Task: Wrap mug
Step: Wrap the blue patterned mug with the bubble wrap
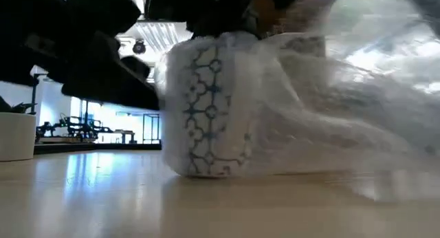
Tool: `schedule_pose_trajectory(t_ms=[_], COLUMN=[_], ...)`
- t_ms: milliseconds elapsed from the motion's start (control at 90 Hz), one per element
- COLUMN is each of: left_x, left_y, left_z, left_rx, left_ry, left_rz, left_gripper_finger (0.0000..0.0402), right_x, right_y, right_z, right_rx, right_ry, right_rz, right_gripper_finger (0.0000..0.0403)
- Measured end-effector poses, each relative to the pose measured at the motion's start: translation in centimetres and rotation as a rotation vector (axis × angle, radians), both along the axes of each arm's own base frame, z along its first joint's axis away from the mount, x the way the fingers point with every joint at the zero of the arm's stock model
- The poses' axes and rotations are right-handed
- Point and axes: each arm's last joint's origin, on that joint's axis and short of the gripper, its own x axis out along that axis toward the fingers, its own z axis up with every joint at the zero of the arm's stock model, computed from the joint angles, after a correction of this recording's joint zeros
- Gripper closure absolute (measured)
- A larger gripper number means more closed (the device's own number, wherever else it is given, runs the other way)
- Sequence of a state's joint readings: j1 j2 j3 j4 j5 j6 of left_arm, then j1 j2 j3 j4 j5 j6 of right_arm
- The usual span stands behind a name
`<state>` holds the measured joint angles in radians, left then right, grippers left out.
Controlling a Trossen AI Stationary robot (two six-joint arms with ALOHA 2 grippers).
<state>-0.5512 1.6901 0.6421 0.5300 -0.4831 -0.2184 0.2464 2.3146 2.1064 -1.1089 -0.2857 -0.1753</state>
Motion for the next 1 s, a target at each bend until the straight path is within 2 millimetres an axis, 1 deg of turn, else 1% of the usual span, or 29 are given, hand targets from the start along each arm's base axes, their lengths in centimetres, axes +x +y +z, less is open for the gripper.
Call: schedule_pose_trajectory(t_ms=[189,367,500,700,889,933,1000], left_x=[-0.4,-1.0,-1.1,-1.5,-1.6,-1.7,-2.3], left_y=[0.3,0.7,0.8,0.4,0.4,0.4,0.4], left_z=[0.8,1.7,1.8,1.6,2.0,2.3,3.0], left_rx=[0.043,0.034,0.033,0.044,0.036,0.035,0.040], left_ry=[0.035,0.011,0.008,0.029,0.016,0.014,0.021], left_rz=[-0.006,-0.005,-0.004,-0.020,-0.027,-0.029,-0.039], left_gripper_finger=[0.0293,0.0296,0.0302,0.0303,0.0303,0.0303,0.0303], right_x=[-0.1,-0.2,-0.4,-0.7,-0.8,-0.8,-0.8], right_y=[1.4,1.4,1.2,1.4,1.7,1.7,1.6], right_z=[1.8,3.6,4.9,4.9,5.1,4.9,4.0], right_rx=[-0.060,-0.095,-0.130,-0.155,-0.170,-0.170,-0.183], right_ry=[-0.045,-0.033,-0.025,-0.006,-0.016,-0.016,0.004], right_rz=[0.008,-0.061,-0.117,-0.163,-0.190,-0.193,-0.201], right_gripper_finger=[0.0403,0.0403,0.0403,0.0403,0.0403,0.0403,0.0403])
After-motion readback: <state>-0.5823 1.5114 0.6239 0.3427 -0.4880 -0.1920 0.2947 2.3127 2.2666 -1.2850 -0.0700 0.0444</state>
